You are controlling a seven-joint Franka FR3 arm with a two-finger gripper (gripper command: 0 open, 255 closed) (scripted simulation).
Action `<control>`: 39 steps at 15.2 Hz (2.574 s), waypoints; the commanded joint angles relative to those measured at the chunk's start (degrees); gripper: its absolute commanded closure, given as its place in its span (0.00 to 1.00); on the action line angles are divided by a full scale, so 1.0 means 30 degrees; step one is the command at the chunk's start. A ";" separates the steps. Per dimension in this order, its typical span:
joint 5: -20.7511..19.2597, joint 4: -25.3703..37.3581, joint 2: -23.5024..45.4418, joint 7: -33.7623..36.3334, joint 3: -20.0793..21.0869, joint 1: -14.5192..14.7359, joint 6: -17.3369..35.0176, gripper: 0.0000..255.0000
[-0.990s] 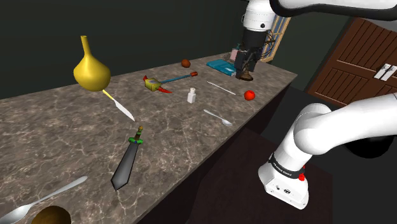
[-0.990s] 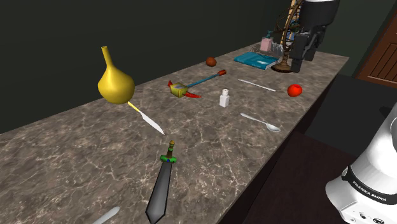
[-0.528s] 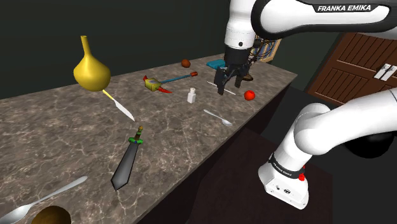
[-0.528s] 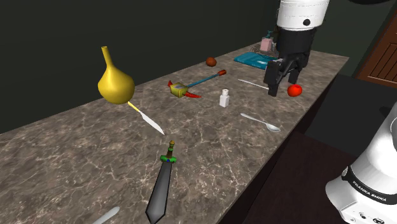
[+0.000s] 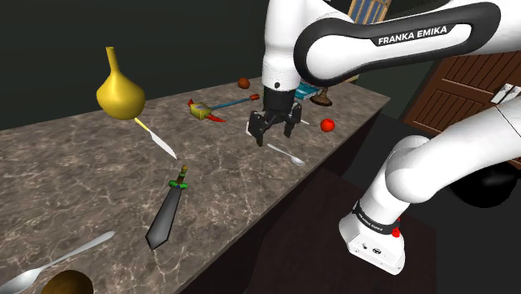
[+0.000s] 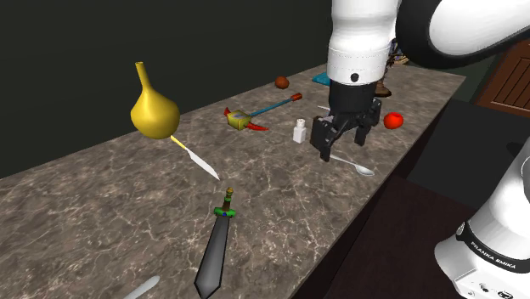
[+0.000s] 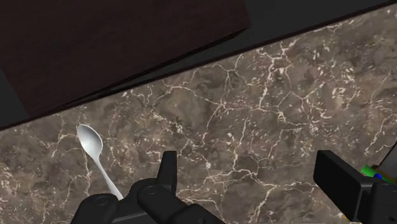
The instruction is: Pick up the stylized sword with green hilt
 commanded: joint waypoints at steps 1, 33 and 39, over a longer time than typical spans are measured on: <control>0.0089 0.0448 0.1354 0.1660 0.1057 -0.0192 0.0988 0.00; -1.1591 1.4109 2.2695 2.0948 0.2230 0.3822 0.5207 0.00; -1.1590 1.4087 2.2683 2.0955 0.2234 0.3821 0.5217 1.00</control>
